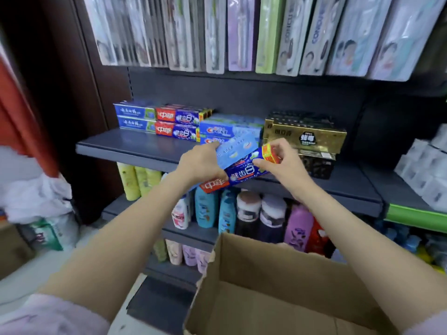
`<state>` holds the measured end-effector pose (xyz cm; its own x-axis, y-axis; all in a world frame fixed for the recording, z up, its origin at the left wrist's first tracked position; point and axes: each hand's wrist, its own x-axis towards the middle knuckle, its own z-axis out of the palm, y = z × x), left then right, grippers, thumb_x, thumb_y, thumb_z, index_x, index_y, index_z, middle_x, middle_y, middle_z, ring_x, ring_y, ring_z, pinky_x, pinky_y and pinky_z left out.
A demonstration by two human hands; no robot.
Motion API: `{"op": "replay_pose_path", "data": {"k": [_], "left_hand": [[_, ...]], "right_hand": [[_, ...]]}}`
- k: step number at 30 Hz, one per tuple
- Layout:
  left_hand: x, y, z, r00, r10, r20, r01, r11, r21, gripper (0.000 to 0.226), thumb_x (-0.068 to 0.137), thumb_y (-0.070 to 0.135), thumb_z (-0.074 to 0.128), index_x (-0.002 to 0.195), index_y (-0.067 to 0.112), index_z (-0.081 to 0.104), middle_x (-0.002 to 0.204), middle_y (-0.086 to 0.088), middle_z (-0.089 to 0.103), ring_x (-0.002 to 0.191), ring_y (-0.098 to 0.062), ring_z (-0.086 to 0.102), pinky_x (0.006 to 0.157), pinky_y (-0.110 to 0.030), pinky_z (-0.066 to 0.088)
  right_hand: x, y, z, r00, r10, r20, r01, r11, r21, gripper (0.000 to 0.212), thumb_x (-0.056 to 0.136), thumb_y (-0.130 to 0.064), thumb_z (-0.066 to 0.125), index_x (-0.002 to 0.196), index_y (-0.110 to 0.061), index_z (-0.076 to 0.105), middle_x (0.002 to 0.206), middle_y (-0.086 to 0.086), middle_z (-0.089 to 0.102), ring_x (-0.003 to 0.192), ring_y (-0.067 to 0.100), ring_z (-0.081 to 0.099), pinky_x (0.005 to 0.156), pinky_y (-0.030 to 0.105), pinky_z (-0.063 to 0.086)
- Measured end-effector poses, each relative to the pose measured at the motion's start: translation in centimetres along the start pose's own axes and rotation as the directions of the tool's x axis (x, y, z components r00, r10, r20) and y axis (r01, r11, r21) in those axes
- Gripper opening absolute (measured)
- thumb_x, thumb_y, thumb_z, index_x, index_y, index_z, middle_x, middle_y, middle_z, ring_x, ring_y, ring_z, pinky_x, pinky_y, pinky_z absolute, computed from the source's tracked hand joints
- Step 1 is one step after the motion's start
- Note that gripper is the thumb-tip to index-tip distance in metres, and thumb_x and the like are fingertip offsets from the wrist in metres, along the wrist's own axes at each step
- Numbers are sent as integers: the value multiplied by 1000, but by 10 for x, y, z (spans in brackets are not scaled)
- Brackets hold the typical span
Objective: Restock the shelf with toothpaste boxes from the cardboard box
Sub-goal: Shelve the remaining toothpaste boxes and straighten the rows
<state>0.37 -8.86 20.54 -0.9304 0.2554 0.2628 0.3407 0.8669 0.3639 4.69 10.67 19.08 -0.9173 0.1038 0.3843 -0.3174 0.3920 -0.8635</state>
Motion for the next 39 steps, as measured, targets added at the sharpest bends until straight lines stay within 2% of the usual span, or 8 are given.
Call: {"op": "replay_pose_path", "data": {"k": [3, 5, 11, 16, 21, 25, 34, 39], "left_hand": [[25, -34, -27, 997, 52, -63, -42, 986, 162, 57, 66, 31, 75, 115, 20, 49, 96, 0, 61, 95, -29, 60, 68, -30, 40], [47, -58, -41, 992, 89, -86, -68, 973, 221, 52, 67, 31, 75, 110, 19, 48, 95, -1, 62, 87, -28, 58, 66, -30, 37], [119, -135, -72, 968, 95, -234, -66, 990, 126, 54, 72, 39, 73, 114, 15, 49, 111, -8, 58, 98, -31, 59, 69, -34, 41], [176, -196, -95, 973, 92, -213, -80, 995, 63, 54, 73, 38, 75, 108, 10, 45, 111, -12, 58, 100, -34, 56, 69, -37, 41], [211, -230, -103, 981, 97, -167, -94, 995, 25, 48, 74, 36, 74, 99, 12, 41, 103, -14, 62, 88, -33, 56, 65, -36, 40], [226, -245, -99, 987, 119, -111, -121, 993, -8, 52, 72, 39, 77, 97, 15, 39, 103, -11, 62, 82, -28, 55, 66, -36, 45], [226, -254, -100, 978, 187, 91, -159, 955, -251, 58, 71, 35, 81, 100, 14, 35, 94, -2, 53, 73, -16, 52, 54, -25, 39], [222, -258, -100, 971, 193, 142, -131, 924, -359, 50, 81, 19, 71, 106, 14, 28, 88, 2, 50, 67, -7, 53, 54, -20, 42]], "right_hand": [[33, -11, 35, 993, -52, 102, 94, 873, -479, 43, 71, -25, 79, 100, -15, 48, 93, 0, 59, 78, 17, 50, 68, 34, 41], [57, -14, 64, 989, -90, 116, 142, 792, -594, 47, 74, -30, 77, 111, -17, 51, 101, -4, 58, 90, 18, 52, 75, 34, 41], [142, -36, 139, 984, -167, -69, 103, 833, -544, 41, 83, -19, 69, 120, -11, 55, 112, 12, 57, 103, 27, 52, 71, 23, 26], [212, -44, 183, 979, -158, -130, 71, 859, -507, 39, 87, -17, 65, 124, -13, 54, 106, 9, 48, 93, 16, 44, 82, 30, 42], [262, -30, 217, 990, -93, -109, 9, 795, -606, 44, 89, -16, 63, 130, -10, 51, 123, 15, 43, 109, 22, 48, 78, 6, 36], [269, -7, 236, 984, -66, -164, -91, 609, -788, 48, 91, -30, 58, 134, -10, 47, 129, 12, 42, 123, 27, 41, 96, 39, 44], [274, -11, 242, 992, -60, -112, -62, 536, -842, 46, 93, -31, 55, 132, -9, 45, 127, 14, 43, 119, 29, 42, 89, 39, 46], [272, -15, 237, 993, -63, -102, -38, 639, -768, 49, 92, -26, 57, 136, -10, 44, 129, 11, 41, 119, 27, 47, 98, 36, 42]]}}
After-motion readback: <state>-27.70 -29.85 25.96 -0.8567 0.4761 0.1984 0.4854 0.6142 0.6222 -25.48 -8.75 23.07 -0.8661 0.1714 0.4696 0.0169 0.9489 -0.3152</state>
